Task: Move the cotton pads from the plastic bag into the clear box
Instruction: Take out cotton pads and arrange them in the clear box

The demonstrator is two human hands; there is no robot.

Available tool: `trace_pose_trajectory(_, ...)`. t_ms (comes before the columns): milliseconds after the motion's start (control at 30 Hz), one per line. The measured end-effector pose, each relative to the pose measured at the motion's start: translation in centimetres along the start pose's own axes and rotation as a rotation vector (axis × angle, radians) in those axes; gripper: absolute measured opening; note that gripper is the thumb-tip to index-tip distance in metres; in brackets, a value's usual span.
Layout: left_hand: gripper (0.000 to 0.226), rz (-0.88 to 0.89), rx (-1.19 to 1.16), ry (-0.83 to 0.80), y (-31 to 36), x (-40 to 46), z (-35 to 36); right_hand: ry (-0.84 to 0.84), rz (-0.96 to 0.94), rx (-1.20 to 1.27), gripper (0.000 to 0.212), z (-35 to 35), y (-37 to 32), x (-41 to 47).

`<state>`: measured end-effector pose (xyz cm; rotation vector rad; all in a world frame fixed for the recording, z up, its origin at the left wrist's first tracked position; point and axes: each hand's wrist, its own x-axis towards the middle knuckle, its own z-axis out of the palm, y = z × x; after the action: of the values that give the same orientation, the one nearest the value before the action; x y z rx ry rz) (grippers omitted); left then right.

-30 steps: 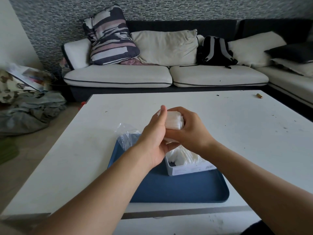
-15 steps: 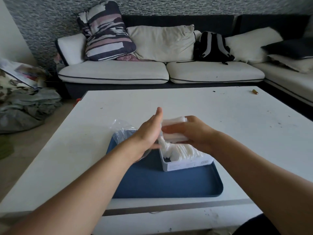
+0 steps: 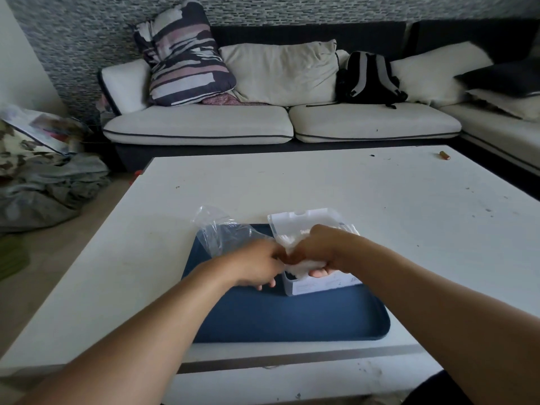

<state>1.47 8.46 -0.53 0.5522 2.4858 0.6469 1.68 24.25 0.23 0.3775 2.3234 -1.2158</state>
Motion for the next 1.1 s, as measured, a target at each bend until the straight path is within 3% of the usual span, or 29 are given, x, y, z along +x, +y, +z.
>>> trace_pose_trajectory(167, 0.026, 0.099, 0.326, 0.042, -0.8, 0.7, 1.0, 0.129, -0.001, -0.463, 0.032, 0.4, -0.7, -0.6)
trace_pose_trajectory(300, 0.021, 0.113, 0.313, 0.078, -1.0, 0.9, 1.2, 0.283, -0.04, -0.622, 0.034, 1.5, -0.1, 0.4)
trace_pose_trajectory(433, 0.018, 0.114, 0.325, 0.092, -0.8, 0.8, 1.2, 0.431, -0.123, -0.786, 0.02, 3.8, 0.8, 1.2)
trace_pose_trajectory(533, 0.014, 0.13, 0.308, 0.072, -0.8, 0.6, 1.1, 0.234, -0.072, -0.783, 0.023, 2.8, 0.1, 0.9)
trace_pose_trajectory(633, 0.011, 0.142, 0.327, 0.043, -0.8, 0.3, 0.8, -0.028, -0.004, -0.526, 0.028, 0.6, -0.5, 0.1)
trace_pose_trajectory(800, 0.027, 0.144, 0.347, 0.05, -1.1, 0.2, 0.9, -0.035, -0.006, -0.535, 0.035, 0.5, 0.4, 0.7)
trace_pose_trajectory(933, 0.015, 0.165, 0.342, 0.083, -0.9, 0.0, 0.9, -0.018, -0.059, -0.727, 0.037, 1.5, 0.0, 0.7)
trace_pose_trajectory(1100, 0.027, 0.097, 0.368, 0.087, -1.0, 0.1, 0.1, -0.116, -0.064, -0.584, 0.035, 0.9, 0.0, 0.4)
